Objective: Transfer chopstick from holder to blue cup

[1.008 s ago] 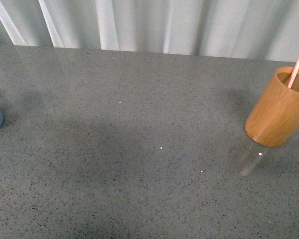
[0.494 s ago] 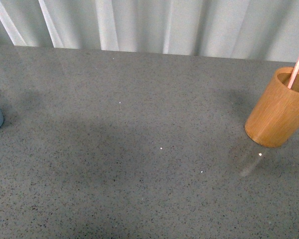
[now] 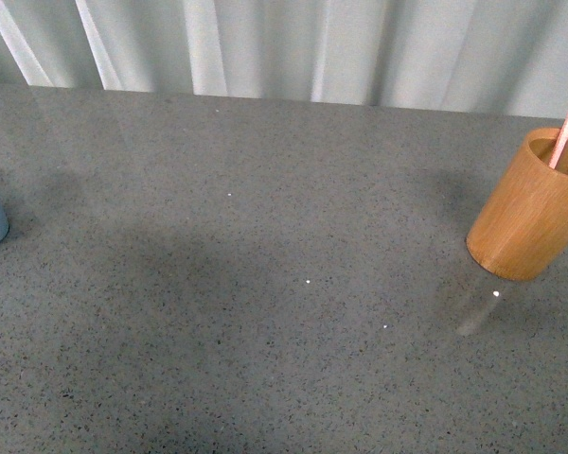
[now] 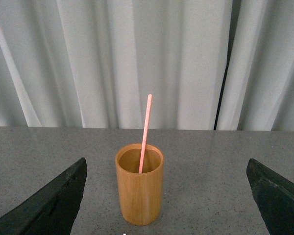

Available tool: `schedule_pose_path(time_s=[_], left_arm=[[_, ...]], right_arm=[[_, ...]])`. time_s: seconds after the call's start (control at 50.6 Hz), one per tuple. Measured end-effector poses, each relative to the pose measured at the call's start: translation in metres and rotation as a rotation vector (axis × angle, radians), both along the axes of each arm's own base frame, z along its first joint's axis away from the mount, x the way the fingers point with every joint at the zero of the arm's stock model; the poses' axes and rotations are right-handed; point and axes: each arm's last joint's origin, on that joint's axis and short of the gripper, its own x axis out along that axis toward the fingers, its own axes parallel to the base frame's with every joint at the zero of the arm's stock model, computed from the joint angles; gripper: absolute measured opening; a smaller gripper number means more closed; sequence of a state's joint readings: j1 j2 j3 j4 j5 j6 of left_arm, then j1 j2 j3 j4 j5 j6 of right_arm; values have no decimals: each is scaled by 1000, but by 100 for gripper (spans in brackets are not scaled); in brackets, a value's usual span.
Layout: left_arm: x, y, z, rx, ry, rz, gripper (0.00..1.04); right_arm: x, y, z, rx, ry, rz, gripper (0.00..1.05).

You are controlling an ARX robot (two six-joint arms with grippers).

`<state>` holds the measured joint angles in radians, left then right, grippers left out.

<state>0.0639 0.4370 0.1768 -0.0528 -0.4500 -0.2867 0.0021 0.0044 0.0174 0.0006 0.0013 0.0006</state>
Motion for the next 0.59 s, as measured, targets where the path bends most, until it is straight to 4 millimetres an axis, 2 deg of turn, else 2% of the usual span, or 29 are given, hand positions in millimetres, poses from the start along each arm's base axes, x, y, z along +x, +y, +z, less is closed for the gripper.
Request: schedule_pose_path(time_s=[0.099,0.178,0.336,0.474,0.593], left_arm=[[24,17,26,-25,6,-43,98],[49,36,35,-53,85,-59,98],[99,67,40,-150,224,-104,98],[127,84,42,-176,292,-128,98],[151,97,29,-202,402,-151,98]], right_arm=[[0,0,0,0,0,0,95],[0,0,0,0,0,0,95],[0,0,0,0,0,0,95],[0,0,0,0,0,0,95],[0,0,0,0,0,0,95]])
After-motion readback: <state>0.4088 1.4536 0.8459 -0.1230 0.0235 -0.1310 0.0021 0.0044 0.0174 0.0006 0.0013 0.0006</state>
